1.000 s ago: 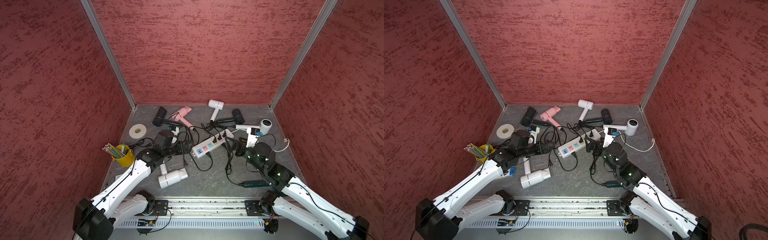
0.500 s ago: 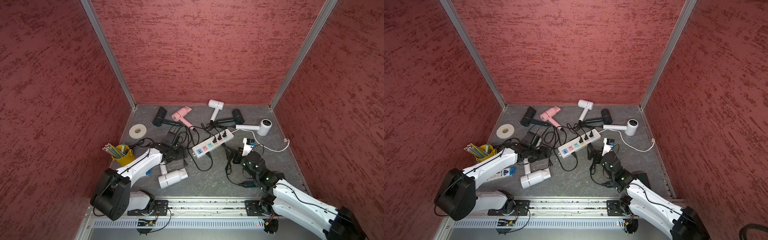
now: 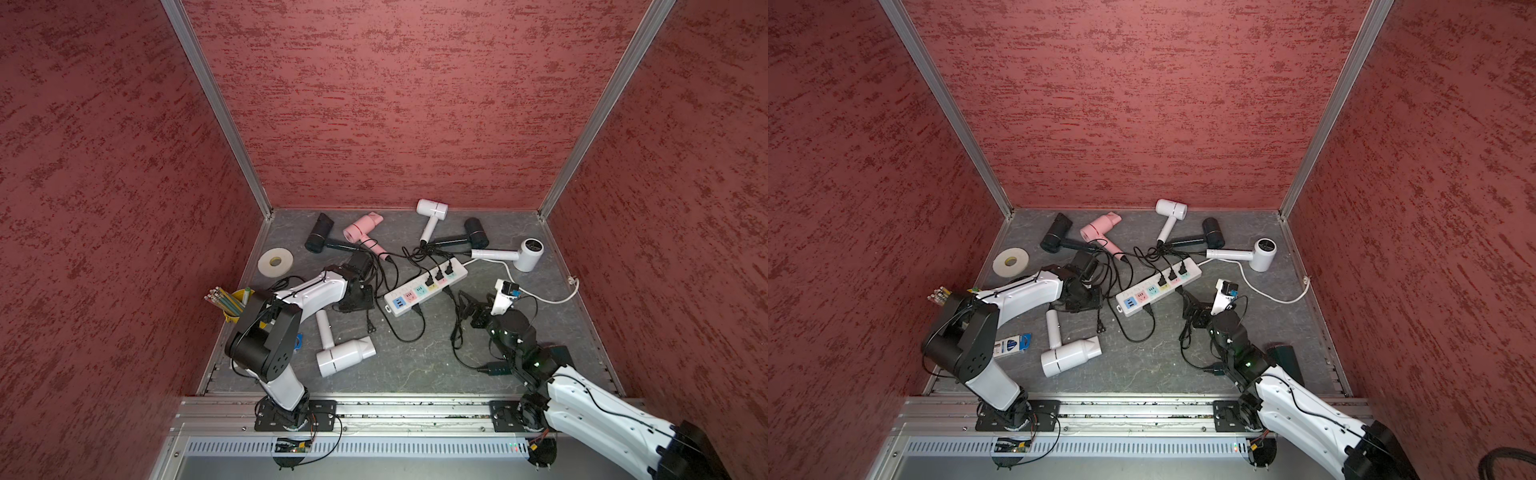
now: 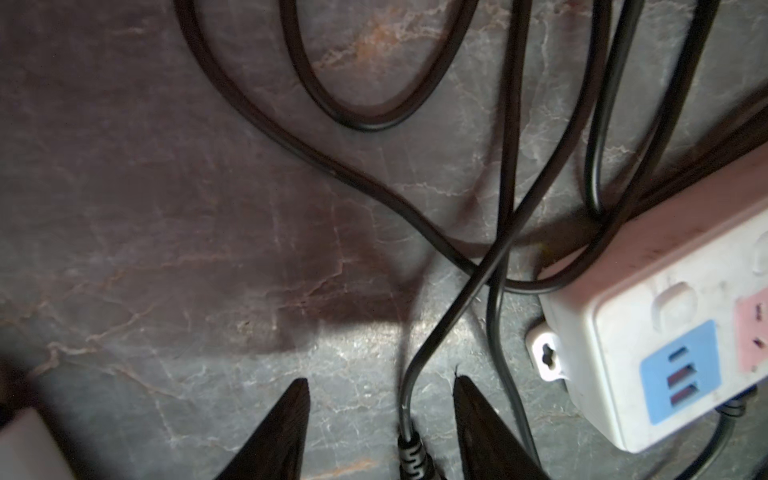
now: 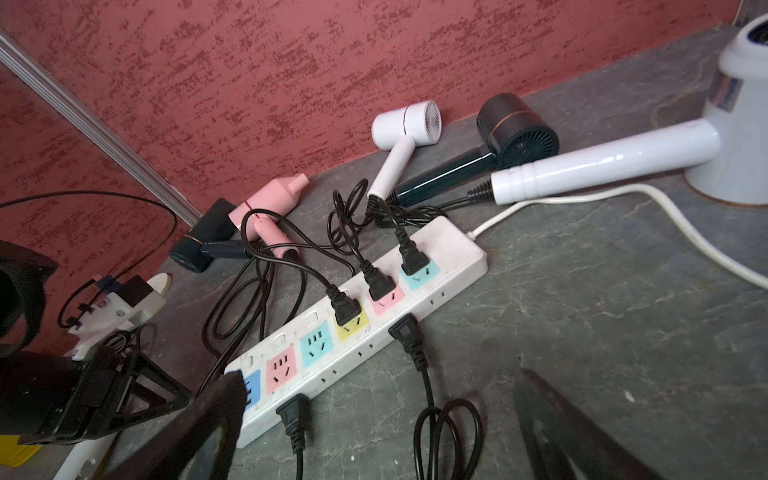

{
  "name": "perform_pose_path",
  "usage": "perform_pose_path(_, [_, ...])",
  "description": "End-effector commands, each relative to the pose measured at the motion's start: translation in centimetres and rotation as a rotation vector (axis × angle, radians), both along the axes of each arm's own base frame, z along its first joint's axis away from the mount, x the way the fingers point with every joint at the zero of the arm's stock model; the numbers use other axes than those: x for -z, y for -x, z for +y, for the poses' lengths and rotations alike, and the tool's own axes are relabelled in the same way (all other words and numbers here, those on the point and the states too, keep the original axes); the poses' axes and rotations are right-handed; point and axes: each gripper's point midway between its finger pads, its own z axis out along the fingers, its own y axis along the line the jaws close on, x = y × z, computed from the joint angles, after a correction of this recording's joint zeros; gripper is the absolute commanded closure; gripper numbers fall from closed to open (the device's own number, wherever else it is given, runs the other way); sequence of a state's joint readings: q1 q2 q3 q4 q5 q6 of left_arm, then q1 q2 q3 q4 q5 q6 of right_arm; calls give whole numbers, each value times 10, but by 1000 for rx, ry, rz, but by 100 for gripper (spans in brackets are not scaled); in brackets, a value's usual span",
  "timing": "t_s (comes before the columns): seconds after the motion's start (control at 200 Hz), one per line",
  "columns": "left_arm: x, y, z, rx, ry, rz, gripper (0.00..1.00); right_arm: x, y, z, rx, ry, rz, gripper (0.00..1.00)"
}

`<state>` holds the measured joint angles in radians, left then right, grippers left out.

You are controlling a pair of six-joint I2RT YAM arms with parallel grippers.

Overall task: Charge the blow dryers
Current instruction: Pick up the plug from the center of the board.

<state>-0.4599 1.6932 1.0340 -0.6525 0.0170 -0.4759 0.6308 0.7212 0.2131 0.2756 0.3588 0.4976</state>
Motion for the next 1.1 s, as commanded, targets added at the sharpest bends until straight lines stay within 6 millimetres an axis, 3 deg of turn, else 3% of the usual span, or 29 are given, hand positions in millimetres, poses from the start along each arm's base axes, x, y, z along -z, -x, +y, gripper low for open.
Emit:
perform_pose_path(0.0, [6, -9, -3, 40, -16, -1, 46, -10, -2, -10, 44, -5, -55, 0])
perform_pose_path(0.331, [30, -16, -16, 81, -9, 33, 56, -4, -6, -9, 47, 5, -26, 0])
perform_pose_path(0.596, [30, -19, -21, 104, -25, 17, 85, 1, -10, 0, 12, 35, 1, 0])
perform_pose_path(0.786, [6, -22, -29, 116, -11, -57, 95, 0, -9, 9, -43, 50, -4, 0])
perform_pose_path(0.932, [-26, -28, -37, 124, -1, -148, 100, -1, -2, 21, -130, 52, -20, 0])
perform_pose_path(1.097, [-71, -34, -44, 131, 6, -270, 100, -9, 11, 57, -341, -6, -15, 7])
